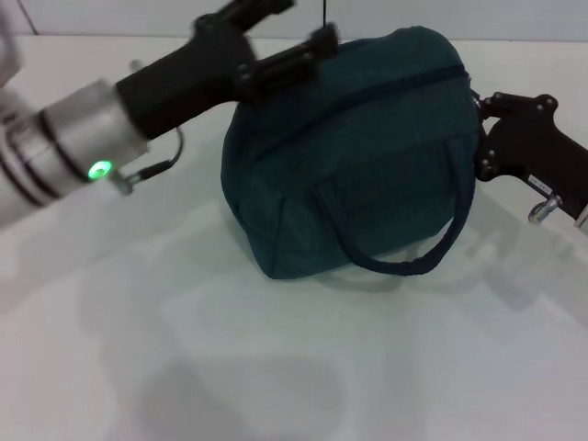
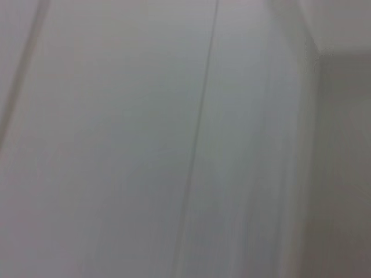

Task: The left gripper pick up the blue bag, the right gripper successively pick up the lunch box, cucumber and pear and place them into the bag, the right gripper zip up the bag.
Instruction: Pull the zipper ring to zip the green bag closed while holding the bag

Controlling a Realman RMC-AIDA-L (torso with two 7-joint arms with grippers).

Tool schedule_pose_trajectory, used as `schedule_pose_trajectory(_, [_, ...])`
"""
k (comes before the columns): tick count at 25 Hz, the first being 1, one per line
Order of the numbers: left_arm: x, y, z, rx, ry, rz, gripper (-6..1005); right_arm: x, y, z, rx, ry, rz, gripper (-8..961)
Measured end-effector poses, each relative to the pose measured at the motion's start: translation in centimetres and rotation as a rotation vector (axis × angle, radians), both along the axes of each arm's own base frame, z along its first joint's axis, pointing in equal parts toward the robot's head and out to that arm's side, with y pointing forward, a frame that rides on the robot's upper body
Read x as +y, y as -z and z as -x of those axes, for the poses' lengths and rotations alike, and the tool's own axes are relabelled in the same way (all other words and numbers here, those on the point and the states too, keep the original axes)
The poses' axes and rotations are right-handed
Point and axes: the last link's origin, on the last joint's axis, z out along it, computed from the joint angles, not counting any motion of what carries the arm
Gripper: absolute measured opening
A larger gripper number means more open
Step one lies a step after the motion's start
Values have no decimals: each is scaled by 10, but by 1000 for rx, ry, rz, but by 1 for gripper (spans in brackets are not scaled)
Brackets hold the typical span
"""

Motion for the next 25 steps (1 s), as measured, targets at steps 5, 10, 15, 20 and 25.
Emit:
schedule_pose_trajectory(5, [30, 10, -31, 149, -34, 207, 880, -2, 2, 3, 1, -13, 9, 21])
schedule_pose_trajectory(10, [48, 24, -49, 270, -104, 305, 877, -3, 3, 4, 1, -19, 14, 21])
schedule_pose_trajectory(15, [51, 38, -53, 324, -136, 322, 875, -5, 5, 4, -3, -25, 23, 21])
schedule_pose_trajectory(20, [52, 35, -48, 295, -163, 291, 824, -7, 7, 4, -5, -30, 34, 21])
schedule_pose_trajectory(25, [48, 35, -40, 297, -155, 261, 634, -9, 8, 5, -1, -40, 40, 21])
